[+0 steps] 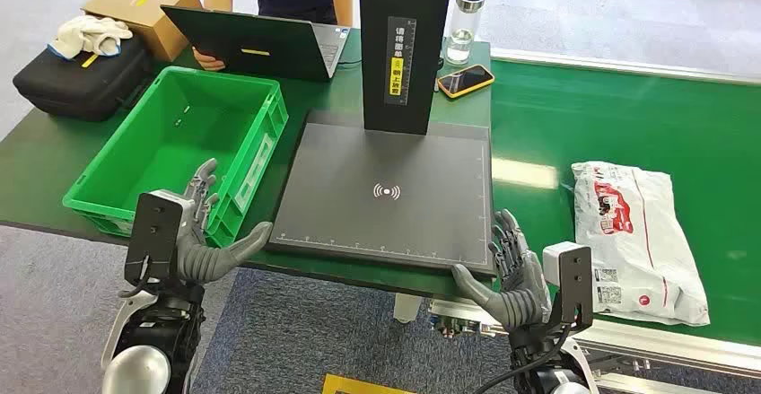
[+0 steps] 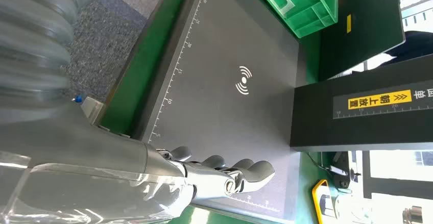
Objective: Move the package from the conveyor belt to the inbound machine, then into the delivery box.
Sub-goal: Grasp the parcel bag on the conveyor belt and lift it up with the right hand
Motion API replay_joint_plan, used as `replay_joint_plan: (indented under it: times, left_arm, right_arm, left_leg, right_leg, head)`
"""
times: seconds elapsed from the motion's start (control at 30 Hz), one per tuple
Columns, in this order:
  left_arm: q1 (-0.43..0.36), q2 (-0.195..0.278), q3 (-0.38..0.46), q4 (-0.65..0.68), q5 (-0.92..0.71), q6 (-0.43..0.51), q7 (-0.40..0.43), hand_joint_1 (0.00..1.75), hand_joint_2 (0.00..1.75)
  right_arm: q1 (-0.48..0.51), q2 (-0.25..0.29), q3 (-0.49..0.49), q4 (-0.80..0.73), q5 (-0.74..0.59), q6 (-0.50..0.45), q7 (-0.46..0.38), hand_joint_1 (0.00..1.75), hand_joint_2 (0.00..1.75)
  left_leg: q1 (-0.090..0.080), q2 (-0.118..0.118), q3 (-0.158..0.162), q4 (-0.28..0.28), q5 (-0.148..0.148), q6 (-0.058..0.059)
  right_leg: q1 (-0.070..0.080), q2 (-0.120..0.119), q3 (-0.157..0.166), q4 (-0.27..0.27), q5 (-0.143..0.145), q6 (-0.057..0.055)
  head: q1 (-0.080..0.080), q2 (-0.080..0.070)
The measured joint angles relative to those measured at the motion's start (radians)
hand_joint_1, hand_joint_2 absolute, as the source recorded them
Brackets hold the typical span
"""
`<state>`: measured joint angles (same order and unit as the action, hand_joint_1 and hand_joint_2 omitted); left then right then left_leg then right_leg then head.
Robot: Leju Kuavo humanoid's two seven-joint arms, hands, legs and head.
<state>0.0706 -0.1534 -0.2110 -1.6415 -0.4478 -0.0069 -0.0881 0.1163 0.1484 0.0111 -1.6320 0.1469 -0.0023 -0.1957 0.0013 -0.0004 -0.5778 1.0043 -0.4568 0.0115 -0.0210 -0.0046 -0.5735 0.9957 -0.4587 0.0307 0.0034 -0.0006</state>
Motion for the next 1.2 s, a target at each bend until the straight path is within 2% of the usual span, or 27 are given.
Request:
replay_joint_plan:
  times: [0.83,1.03,1.2]
  left_arm:
    - [0.033,0.0,0.001,-0.019,-0.012,0.008,0.01,0.0,1.75]
    - [0.052,0.0,0.004,-0.042,-0.02,0.017,0.015,0.0,1.75]
    - [0.067,0.0,0.006,-0.061,-0.025,0.02,0.015,0.0,1.75]
  right_arm:
    - [-0.012,0.0,-0.003,-0.001,-0.003,-0.003,-0.002,0.0,1.75]
    - [-0.033,-0.004,-0.04,-0.001,0.006,-0.037,-0.014,0.0,1.75]
    - [-0.06,-0.027,-0.088,0.004,0.045,-0.06,-0.015,0.0,1.75]
  left_leg:
    - [0.0,0.0,0.0,0.0,0.0,0.0]
    - [0.0,0.0,0.0,0.0,0.0,0.0]
    - [0.0,0.0,0.0,0.0,0.0,0.0]
  right_leg:
    - [0.0,0.0,0.0,0.0,0.0,0.0]
    - [0.0,0.0,0.0,0.0,0.0,0.0]
    - [0.0,0.0,0.0,0.0,0.0,0.0]
  head:
    - [0.0,0.0]
    - [0.0,0.0]
    - [0.0,0.0]
